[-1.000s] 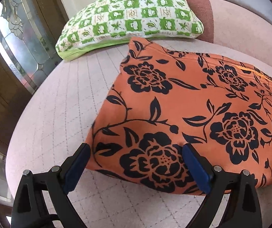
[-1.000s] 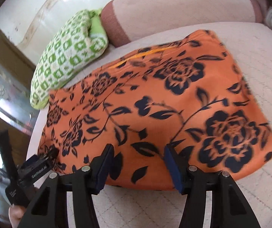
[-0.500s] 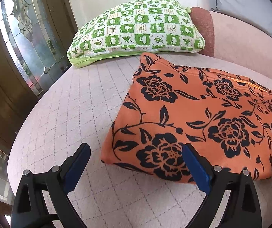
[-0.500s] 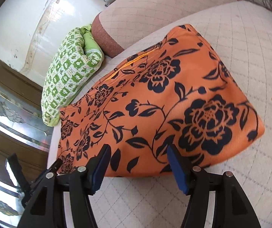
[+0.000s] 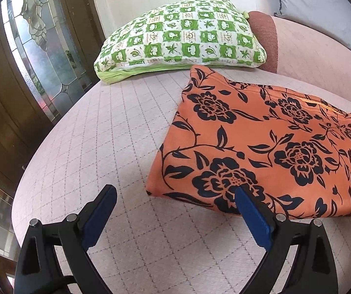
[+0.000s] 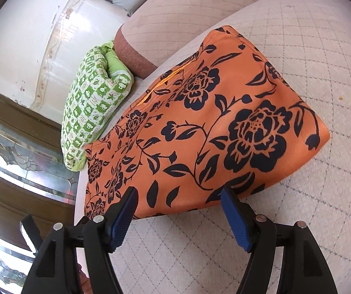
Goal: Fold small clothes
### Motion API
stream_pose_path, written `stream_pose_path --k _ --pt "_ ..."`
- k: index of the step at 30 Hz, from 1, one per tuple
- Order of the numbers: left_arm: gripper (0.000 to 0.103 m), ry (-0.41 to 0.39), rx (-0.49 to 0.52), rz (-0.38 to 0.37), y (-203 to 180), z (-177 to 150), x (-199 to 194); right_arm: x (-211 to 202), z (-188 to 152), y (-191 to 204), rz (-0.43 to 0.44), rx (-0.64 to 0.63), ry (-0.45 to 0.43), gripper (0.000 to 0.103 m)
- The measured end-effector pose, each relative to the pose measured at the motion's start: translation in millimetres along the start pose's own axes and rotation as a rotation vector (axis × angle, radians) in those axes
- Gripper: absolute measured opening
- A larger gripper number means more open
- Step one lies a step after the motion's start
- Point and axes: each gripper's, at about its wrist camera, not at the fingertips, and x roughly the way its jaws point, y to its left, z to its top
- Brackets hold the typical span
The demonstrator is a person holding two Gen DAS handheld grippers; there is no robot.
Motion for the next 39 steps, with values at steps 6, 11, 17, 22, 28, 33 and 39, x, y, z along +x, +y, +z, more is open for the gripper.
stream_pose_path --k 6,11,17,22,28,33,39 --pt "0.097 -0.003 -0.012 -0.007 2.8 1.4 -0.2 0.8 -0.3 -2.2 0.013 0.009 0.003 0.076" --pt "0.097 0.001 -0.018 -0.011 2.5 3.2 1.4 3.1 1.0 -3.0 0.009 0.006 0.009 0.076" --pt "0.097 0.009 -0.014 -0.021 -3.9 5.2 5.5 7.0 4.3 -5.1 0.011 0.013 0.020 0.077" --pt "0.097 0.028 -0.016 -0.041 -10.2 7.4 10.6 10.6 6.5 -15.5 0.074 0.088 0.046 0.080" --pt "0.097 0.147 -0.107 -0.185 -7.8 5.7 24.2 13.7 -0.9 -35.9 0.198 0.273 0.117 0.082" --pt "0.097 0.274 -0.231 -0.299 -2.8 -1.8 41.3 17.0 -2.8 -41.6 0.198 0.325 0.139 0.083" --pt "0.097 0.266 -0.312 -0.240 5.8 3.2 59.2 13.6 13.3 -56.3 0.151 0.358 0.061 0.083"
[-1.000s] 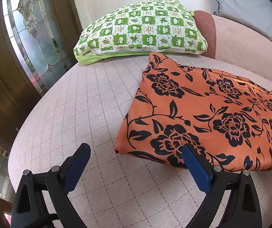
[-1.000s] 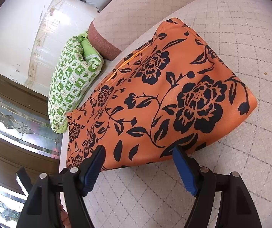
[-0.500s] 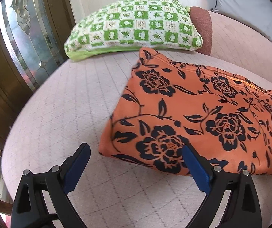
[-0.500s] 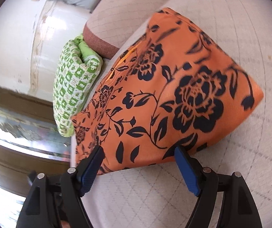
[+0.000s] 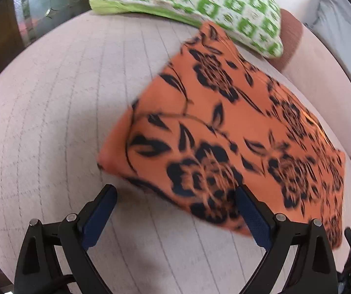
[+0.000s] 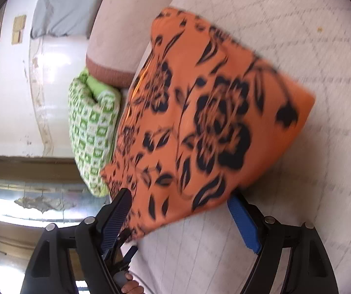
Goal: Fold small clothes
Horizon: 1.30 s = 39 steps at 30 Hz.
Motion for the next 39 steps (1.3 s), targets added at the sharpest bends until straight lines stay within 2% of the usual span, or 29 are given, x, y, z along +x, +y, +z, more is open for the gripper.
stream_pose_path --k 6,11,16,20,21,22,24,25,26,27,28,29,32,36,39 --pt "0.097 -0.048 -0.083 -0.049 -1.0 15.6 9.3 7.4 15.3 1.5 0.006 -0.012 -0.049 0.083" --pt "0.087 -0.102 -0.155 -0.078 -2.0 25.1 11.7 17.2 26.7 8.6 0.010 -0.044 -0.100 0.085" --pt "0.084 -0.131 -0.172 -0.037 -6.1 29.9 14.9 27.7 34.0 18.8 0.006 -0.097 -0.137 0.085" --pt "0.086 -0.141 -0.161 0.009 -10.9 30.1 19.7 33.6 34.0 24.6 -0.038 -0.148 -0.153 0.077" --pt "0.090 -0.140 -0.152 0.015 -14.2 29.5 22.4 34.4 34.2 24.1 -0.044 -0.157 -0.151 0.076" --pt "0.099 -0.138 -0.130 0.015 -17.7 28.5 24.4 34.4 34.2 23.1 -0.047 -0.161 -0.148 0.074" --pt "0.100 -0.116 -0.068 0.039 -26.2 26.4 27.4 33.2 34.9 19.6 -0.049 -0.153 -0.145 0.068" --pt "0.099 -0.108 -0.056 0.034 -27.2 25.1 26.1 33.0 35.0 17.8 -0.055 -0.149 -0.143 0.061" --pt "0.097 -0.107 -0.072 0.006 -24.2 24.0 22.8 32.2 35.4 15.3 -0.068 -0.143 -0.141 0.048" --pt "0.091 -0.116 -0.100 -0.022 -19.6 23.1 18.8 31.9 36.2 11.9 -0.085 -0.137 -0.138 0.040" --pt "0.074 -0.126 -0.121 -0.019 -14.5 22.6 15.1 31.5 37.8 7.5 -0.085 -0.128 -0.130 0.035" --pt "0.058 -0.127 -0.126 0.013 -10.2 22.9 14.1 31.1 38.5 6.1 -0.077 -0.122 -0.127 0.034" --pt "0.048 -0.144 -0.109 0.002 -6.8 23.8 13.8 30.9 38.1 7.9 -0.088 -0.137 -0.123 0.034" --pt "0.047 -0.166 -0.106 -0.020 -4.3 24.8 14.8 31.7 37.1 12.1 -0.104 -0.152 -0.128 0.034" --pt "0.032 -0.157 -0.143 -0.080 5.0 27.0 12.4 30.5 34.1 17.0 -0.124 -0.185 -0.144 0.032"
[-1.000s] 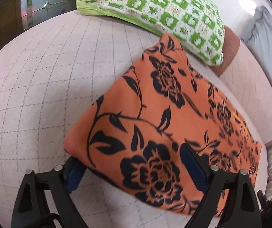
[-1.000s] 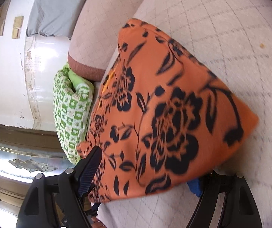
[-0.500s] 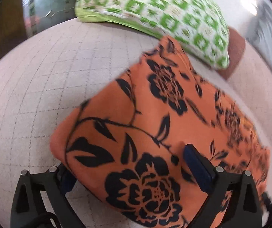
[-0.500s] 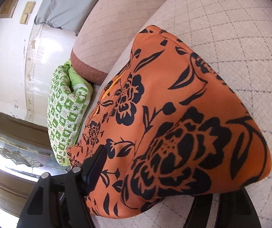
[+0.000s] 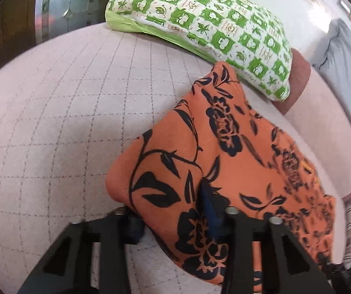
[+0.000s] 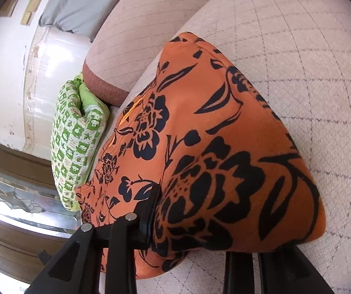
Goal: Fold small clothes
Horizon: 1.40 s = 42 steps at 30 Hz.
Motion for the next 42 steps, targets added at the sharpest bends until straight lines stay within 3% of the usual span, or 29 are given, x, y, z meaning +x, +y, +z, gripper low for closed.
stream_pose_path --k 4,7,15,25,29,31,34,37,40,42 --pt "0.023 -0.017 0.041 -0.002 -5.1 -1.9 -6.2 -6.8 -1.6 8.8 -0.018 -0.045 -0.033 0.028" --pt "0.020 -0.029 0.032 -0.015 -3.0 -3.5 -13.4 -17.3 -7.0 29.2 -0.045 -0.164 -0.092 0.026" --pt "0.019 -0.058 0.063 -0.029 0.2 -10.9 -44.1 -48.4 -24.3 48.1 -0.058 -0.290 -0.172 0.019" --pt "0.019 -0.035 0.051 -0.049 29.7 -23.9 -76.4 -83.5 -60.9 43.1 -0.053 -0.341 -0.191 0.018" --pt "0.021 0.016 0.049 -0.039 40.9 -34.0 -72.9 -93.1 -75.8 25.2 -0.063 -0.314 -0.149 0.018" --pt "0.024 0.052 0.045 -0.025 46.3 -35.0 -67.0 -84.8 -75.0 16.1 -0.092 -0.282 -0.080 0.019" --pt "0.033 0.077 -0.009 -0.041 55.8 -31.8 -72.5 -69.0 -67.2 -6.6 -0.132 -0.155 0.064 0.024" --pt "0.035 0.065 -0.040 -0.014 61.9 -28.6 -88.4 -82.9 -55.3 -23.6 -0.108 -0.007 0.143 0.029" --pt "0.041 -0.054 -0.018 0.061 61.8 -26.0 -117.7 -115.4 -38.6 -41.7 -0.102 0.123 0.169 0.029" --pt "0.049 -0.200 0.076 0.140 50.7 -26.1 -138.2 -145.0 -28.4 -53.2 -0.126 0.182 0.056 0.029"
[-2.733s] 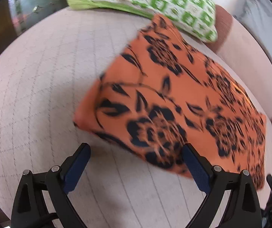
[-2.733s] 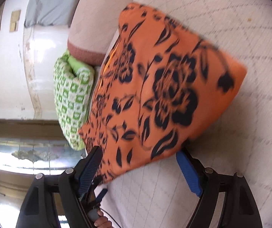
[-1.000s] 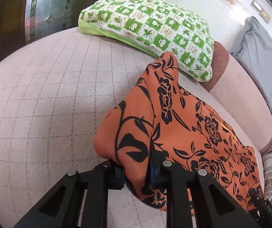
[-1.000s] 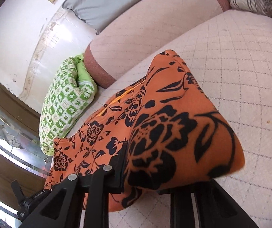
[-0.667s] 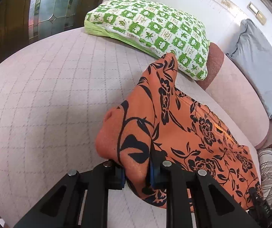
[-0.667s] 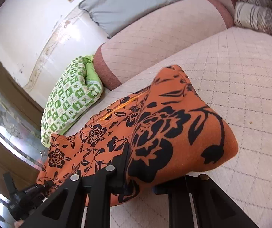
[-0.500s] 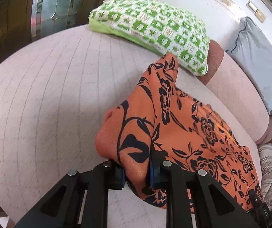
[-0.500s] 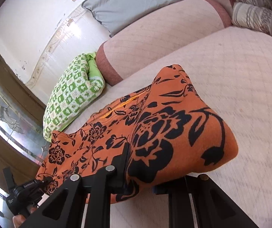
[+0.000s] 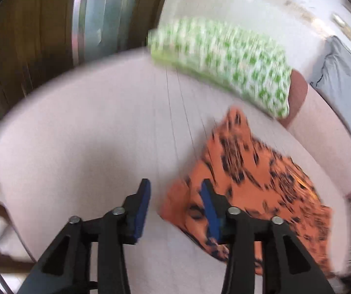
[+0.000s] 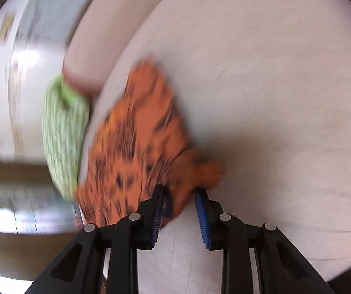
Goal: Fold small clothes
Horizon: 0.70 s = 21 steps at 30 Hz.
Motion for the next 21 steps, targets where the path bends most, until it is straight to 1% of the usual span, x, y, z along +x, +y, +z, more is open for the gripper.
stream_pose_path --k 1,2,3,4,5,6,8,9,10,11,12,13,14,15,17,19,20,21 --pt "0.053 -0.046 0.040 0.015 -4.4 0.4 -5.6 -13.6 4.7 -0.9 -0.013 -0.006 -0.078 0.031" --pt "0.056 -0.090 0.090 0.024 -11.5 -1.1 -10.1 -25.6 7.9 4.3 -0.016 -0.054 -0.165 0.031" --pt "0.057 -0.109 0.134 0.024 -18.7 -3.7 -10.6 -28.4 8.9 9.3 -0.003 -0.082 -0.190 0.031" --pt "0.060 -0.108 0.178 0.015 -26.4 -7.6 -7.9 -26.3 7.0 17.6 0.038 -0.118 -0.194 0.031" --pt "0.061 -0.079 0.220 0.001 -34.2 -11.2 0.7 -16.8 2.2 30.3 0.094 -0.166 -0.167 0.031" --pt "0.061 -0.045 0.248 0.000 -38.7 -15.1 11.0 -8.4 -1.7 39.1 0.103 -0.197 -0.148 0.031" --pt "0.061 0.051 0.301 0.044 -43.6 -23.3 43.0 20.5 -12.0 57.6 0.055 -0.266 -0.100 0.031" --pt "0.061 0.113 0.320 0.071 -42.5 -26.5 62.0 34.2 -14.4 60.5 0.024 -0.272 -0.070 0.031" --pt "0.065 0.154 0.324 0.086 -39.6 -27.8 75.3 51.5 -14.1 61.2 -0.021 -0.269 -0.021 0.031" --pt "0.070 0.181 0.299 0.069 -33.1 -27.4 87.2 70.1 -15.3 59.0 -0.089 -0.258 0.028 0.030" --pt "0.073 0.177 0.266 0.054 -28.3 -23.9 89.5 80.4 -14.2 55.7 -0.118 -0.238 0.033 0.030" --pt "0.075 0.192 0.241 0.052 -24.7 -17.5 90.0 80.6 -12.9 56.9 -0.114 -0.226 0.013 0.030" --pt "0.075 0.199 0.231 0.041 -23.0 -14.0 88.6 77.5 -11.9 65.5 -0.121 -0.242 -0.008 0.031" --pt "0.075 0.196 0.218 0.032 -20.9 -10.0 86.1 74.6 -12.3 72.5 -0.110 -0.263 -0.030 0.031" --pt "0.075 0.169 0.180 0.039 -15.4 -1.3 74.9 70.8 -17.3 87.3 -0.039 -0.294 -0.072 0.031" --pt "0.075 0.145 0.110 0.033 -2.9 5.9 60.7 78.9 -23.5 106.8 0.060 -0.329 -0.048 0.031" --pt "0.075 0.137 0.079 0.037 3.1 6.6 55.1 87.7 -32.0 121.6 0.094 -0.369 -0.028 0.031" --pt "0.075 0.132 0.047 0.049 9.1 7.5 50.5 96.8 -40.3 133.7 0.101 -0.403 -0.015 0.031"
